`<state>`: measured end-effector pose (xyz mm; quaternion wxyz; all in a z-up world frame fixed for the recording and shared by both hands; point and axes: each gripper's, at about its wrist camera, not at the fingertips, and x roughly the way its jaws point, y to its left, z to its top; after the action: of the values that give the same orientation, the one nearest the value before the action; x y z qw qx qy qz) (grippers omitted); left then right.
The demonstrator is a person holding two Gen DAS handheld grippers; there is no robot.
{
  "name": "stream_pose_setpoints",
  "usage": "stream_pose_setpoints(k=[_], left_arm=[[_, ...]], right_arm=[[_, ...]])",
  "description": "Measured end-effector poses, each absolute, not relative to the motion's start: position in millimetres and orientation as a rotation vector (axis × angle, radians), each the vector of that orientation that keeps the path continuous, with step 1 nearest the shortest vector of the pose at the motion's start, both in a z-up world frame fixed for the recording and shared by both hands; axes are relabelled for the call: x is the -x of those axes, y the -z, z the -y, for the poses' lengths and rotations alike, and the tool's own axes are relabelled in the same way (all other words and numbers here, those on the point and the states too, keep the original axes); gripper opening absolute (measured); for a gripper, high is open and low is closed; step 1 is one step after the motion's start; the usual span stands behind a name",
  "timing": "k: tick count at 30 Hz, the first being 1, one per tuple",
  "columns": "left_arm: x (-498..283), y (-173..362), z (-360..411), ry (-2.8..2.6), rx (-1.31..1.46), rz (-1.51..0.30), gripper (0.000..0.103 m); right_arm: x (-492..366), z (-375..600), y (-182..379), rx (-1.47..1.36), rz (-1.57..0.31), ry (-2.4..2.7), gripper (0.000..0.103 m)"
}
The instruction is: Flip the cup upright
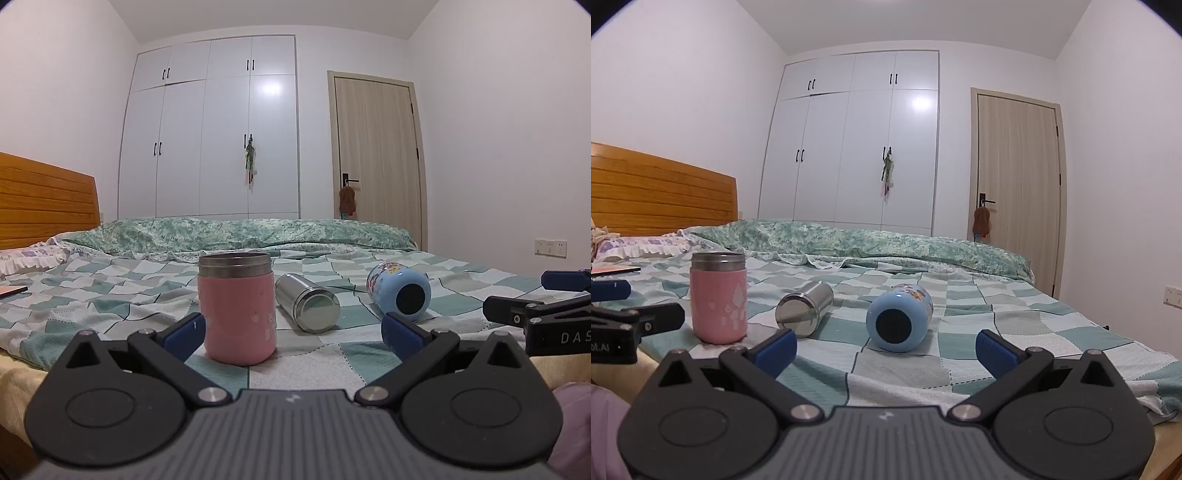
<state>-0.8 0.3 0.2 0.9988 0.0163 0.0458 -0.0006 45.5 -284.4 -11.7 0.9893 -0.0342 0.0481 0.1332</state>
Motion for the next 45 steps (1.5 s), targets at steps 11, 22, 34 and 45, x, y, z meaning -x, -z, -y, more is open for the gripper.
stream_pose_setpoints(k=[11, 22, 34, 45], left_arm=[[2.7, 0.5, 0.1, 0.001, -0.032, -0.092, 0.103], [1.7, 0.4, -0.2, 0.001, -0.031, -0.094, 0.103], [1.7, 0.3, -0.3, 0.001, -0.029, -0.094, 0.103], [2.1, 0.4, -0.5, 0.002, -0.029, -0.095, 0.103]], right_arm=[[-46.0, 283.1, 11.7, 0.075, -0.101, -0.267, 0.103], [-45.9, 282.1, 11.8, 0.077, -0.101, -0.267, 0.103], [-45.9, 281.2, 11.8, 0.08, -0.101, -0.267, 0.103], [-45.9, 281.1, 11.9, 0.082, -0.101, -0.267, 0.103]])
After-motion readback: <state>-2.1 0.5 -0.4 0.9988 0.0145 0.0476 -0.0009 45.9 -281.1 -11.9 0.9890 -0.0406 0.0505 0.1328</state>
